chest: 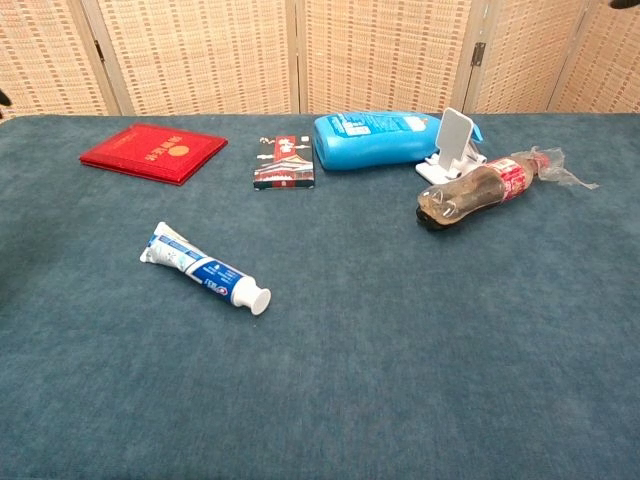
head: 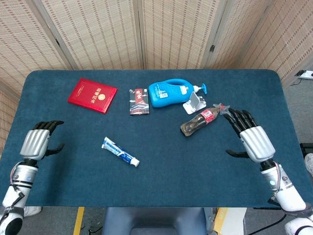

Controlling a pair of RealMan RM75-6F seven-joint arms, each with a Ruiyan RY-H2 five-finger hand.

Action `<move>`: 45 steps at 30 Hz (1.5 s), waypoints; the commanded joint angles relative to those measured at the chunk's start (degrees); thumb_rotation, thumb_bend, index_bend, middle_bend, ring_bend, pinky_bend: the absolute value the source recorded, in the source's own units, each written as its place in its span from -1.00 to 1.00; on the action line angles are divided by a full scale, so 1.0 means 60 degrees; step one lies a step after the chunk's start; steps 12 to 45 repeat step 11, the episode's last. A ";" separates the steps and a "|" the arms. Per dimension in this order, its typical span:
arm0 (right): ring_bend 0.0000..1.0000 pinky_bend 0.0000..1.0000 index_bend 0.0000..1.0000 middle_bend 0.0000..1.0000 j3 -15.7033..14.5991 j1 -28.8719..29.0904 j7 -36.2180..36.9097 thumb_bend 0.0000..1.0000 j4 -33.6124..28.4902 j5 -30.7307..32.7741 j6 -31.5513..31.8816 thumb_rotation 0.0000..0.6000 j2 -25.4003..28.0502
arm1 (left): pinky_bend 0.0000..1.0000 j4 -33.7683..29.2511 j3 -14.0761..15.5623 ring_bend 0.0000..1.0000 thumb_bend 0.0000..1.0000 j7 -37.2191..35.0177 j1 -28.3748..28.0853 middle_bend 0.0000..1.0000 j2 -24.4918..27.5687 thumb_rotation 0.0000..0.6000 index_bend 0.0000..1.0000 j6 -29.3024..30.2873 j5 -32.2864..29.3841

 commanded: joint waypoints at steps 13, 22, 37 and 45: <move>-1.00 -1.00 -1.00 -1.00 -0.0536 -0.1899 -0.0314 -1.00 0.0202 0.0085 0.1678 0.89 -0.0285 | -0.55 -0.0480 0.0731 -0.40 -0.32 -0.0013 0.2067 -0.35 0.0363 1.00 -0.41 0.2402 0.1001; -1.00 -1.00 -1.00 -1.00 -0.0536 -0.1899 -0.0314 -1.00 0.0202 0.0085 0.1678 0.89 -0.0285 | -0.55 -0.0480 0.0731 -0.40 -0.32 -0.0013 0.2067 -0.35 0.0363 1.00 -0.41 0.2402 0.1001; -1.00 -1.00 -1.00 -1.00 -0.0536 -0.1899 -0.0314 -1.00 0.0202 0.0085 0.1678 0.89 -0.0285 | -0.55 -0.0480 0.0731 -0.40 -0.32 -0.0013 0.2067 -0.35 0.0363 1.00 -0.41 0.2402 0.1001; -1.00 -1.00 -1.00 -1.00 -0.0536 -0.1899 -0.0314 -1.00 0.0202 0.0085 0.1678 0.89 -0.0285 | -0.55 -0.0480 0.0731 -0.40 -0.32 -0.0013 0.2067 -0.35 0.0363 1.00 -0.41 0.2402 0.1001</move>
